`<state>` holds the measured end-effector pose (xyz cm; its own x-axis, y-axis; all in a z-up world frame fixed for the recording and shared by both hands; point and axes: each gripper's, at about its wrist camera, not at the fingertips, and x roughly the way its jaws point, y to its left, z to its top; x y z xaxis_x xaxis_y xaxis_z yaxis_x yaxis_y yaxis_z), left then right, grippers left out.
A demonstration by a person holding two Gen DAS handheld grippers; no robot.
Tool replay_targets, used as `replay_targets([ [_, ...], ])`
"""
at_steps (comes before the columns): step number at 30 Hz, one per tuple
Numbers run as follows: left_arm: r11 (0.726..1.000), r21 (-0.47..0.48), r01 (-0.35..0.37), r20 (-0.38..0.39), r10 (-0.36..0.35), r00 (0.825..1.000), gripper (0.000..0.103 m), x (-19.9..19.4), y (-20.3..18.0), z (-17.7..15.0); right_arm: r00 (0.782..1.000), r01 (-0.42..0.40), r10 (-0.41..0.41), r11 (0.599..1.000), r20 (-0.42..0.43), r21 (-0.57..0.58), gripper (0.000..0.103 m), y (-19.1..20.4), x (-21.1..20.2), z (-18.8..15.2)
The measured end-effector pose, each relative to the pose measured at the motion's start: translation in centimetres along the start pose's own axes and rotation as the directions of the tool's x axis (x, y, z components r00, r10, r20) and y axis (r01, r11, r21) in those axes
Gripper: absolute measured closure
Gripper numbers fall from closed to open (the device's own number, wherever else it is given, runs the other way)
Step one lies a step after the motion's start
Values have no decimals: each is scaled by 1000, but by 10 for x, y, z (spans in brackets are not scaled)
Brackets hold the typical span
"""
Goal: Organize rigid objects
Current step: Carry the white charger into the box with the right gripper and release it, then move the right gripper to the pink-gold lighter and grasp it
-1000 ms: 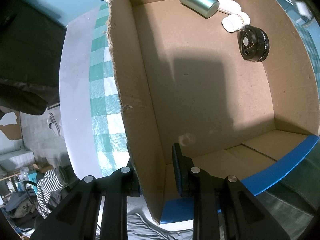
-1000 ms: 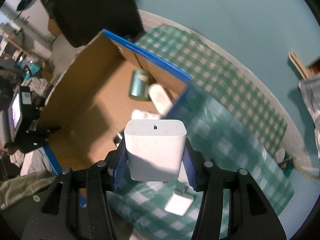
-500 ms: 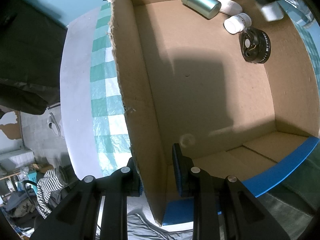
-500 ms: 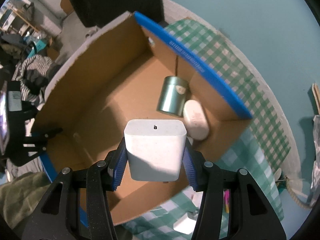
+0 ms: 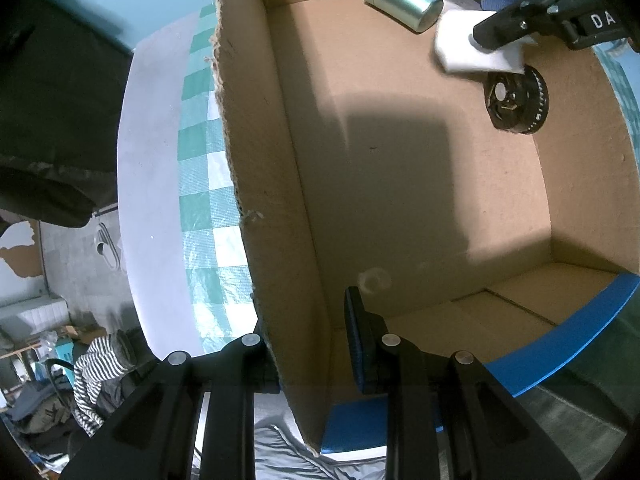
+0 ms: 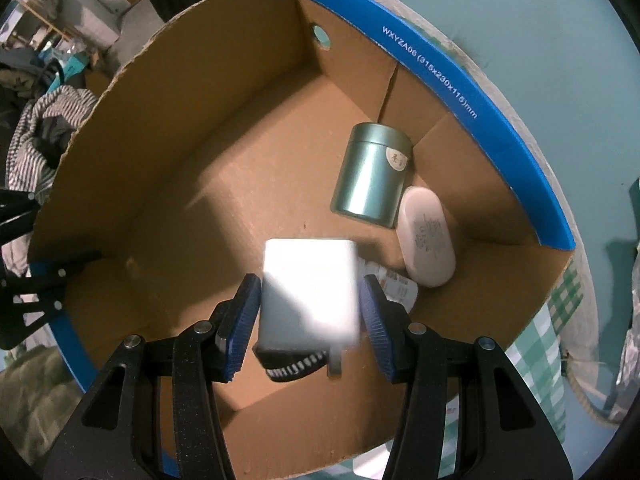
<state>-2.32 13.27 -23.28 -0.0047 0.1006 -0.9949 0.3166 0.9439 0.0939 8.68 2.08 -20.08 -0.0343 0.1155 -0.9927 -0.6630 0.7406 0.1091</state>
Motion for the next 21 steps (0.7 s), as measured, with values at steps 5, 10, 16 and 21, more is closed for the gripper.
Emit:
replay_targets([
  [5, 1000, 4, 0, 1, 0, 1000, 79, -1, -2, 0, 1000, 8, -8, 1000, 16, 3, 50, -3, -8, 1],
  [10, 1000, 4, 5, 2, -5, 1000, 79, -1, 0, -1, 999, 0, -1, 1000, 36, 13, 47, -6, -21, -2],
  [16, 1000, 8, 8, -4, -8, 1000, 79, 0, 1, -2, 997, 7, -9, 1000, 76, 26, 37, -9, -40, -8],
  [21, 1000, 10, 6, -5, -6, 1000, 79, 1, 3, -3, 993, 1, -8, 998, 118, 56, 37, -18, -60, -18],
])
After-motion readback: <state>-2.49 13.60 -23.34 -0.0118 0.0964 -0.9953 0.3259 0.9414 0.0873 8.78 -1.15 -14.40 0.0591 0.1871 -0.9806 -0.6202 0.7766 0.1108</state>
